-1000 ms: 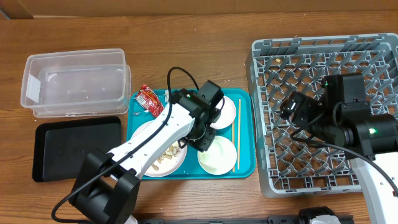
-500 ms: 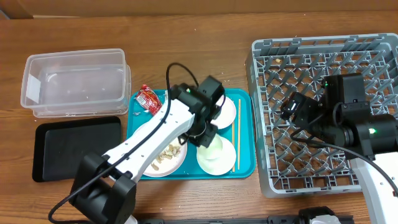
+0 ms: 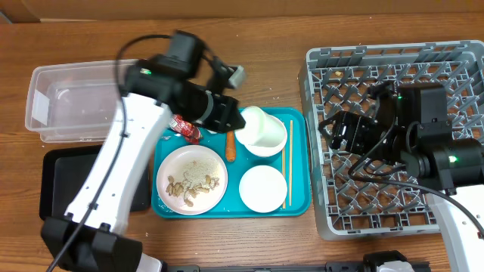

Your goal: Sort waste into correct bins and load items into the dishwasher

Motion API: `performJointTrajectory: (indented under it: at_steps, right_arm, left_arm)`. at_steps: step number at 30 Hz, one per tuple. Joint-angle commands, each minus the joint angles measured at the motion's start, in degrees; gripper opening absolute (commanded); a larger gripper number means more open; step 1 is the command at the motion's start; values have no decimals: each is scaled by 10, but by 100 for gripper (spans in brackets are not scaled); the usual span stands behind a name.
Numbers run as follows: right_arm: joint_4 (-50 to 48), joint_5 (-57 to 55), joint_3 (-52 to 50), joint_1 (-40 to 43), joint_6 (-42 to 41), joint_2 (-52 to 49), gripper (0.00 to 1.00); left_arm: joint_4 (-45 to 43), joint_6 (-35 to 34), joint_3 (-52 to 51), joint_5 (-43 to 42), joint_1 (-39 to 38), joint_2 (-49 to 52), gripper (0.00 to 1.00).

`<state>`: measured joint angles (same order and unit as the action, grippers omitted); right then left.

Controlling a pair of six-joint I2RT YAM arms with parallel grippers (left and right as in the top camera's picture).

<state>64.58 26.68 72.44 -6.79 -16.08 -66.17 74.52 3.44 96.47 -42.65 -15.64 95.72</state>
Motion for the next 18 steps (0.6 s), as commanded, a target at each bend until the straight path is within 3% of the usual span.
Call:
performJointTrajectory:
  at_steps: [1,6,11,18]
  right_arm:
    - [-19,192,10,1,126,6,91]
    - [-96,309,10,1,131,6,91]
    - [-162,379,10,0,129,6,91]
    - [-171,428,10,0,156,6,90]
  left_arm:
    - [18,136,-7,-272,56,-2,4]
    - [36,178,-7,-368,73,-2,4]
    - [33,178,-7,-391,53,-2,4]
    - [26,178,-7,-399,36,-2,4]
